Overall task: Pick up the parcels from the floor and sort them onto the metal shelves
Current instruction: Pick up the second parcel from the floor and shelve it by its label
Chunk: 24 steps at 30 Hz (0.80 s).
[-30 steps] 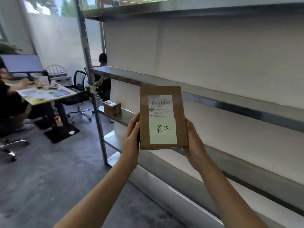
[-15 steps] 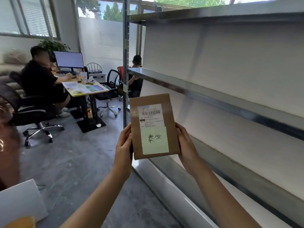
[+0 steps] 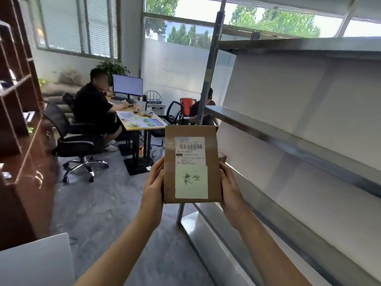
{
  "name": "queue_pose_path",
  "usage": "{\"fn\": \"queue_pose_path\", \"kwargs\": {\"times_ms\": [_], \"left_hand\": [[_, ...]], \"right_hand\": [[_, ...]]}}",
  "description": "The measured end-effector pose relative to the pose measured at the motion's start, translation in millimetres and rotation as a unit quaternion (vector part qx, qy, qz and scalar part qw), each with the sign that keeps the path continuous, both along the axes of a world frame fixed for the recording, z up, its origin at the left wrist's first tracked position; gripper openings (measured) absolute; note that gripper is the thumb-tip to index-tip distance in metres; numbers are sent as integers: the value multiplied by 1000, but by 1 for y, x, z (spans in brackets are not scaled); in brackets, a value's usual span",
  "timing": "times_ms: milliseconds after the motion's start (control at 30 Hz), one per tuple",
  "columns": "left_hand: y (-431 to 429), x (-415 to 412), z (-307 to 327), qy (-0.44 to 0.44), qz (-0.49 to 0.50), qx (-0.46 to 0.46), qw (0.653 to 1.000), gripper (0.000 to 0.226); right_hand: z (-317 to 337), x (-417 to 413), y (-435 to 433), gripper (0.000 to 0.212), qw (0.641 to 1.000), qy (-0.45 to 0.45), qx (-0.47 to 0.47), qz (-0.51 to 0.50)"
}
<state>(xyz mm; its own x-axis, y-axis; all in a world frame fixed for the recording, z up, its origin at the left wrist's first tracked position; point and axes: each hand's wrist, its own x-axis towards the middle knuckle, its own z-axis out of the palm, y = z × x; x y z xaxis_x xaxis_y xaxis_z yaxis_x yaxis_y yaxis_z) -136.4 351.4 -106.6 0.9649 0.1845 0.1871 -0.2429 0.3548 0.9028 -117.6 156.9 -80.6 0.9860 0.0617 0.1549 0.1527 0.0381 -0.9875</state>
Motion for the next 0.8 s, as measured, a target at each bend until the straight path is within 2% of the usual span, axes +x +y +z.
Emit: {"fn": "queue_pose_path", "kwargs": {"times_ms": [433, 800], "left_hand": [[90, 69, 0, 28, 85, 4, 996, 35], [117, 156, 7, 52, 198, 12, 979, 35]], "right_hand": [[-10, 105, 99, 29, 998, 28, 31, 54], [-27, 233, 146, 29, 983, 37, 70, 165]]}}
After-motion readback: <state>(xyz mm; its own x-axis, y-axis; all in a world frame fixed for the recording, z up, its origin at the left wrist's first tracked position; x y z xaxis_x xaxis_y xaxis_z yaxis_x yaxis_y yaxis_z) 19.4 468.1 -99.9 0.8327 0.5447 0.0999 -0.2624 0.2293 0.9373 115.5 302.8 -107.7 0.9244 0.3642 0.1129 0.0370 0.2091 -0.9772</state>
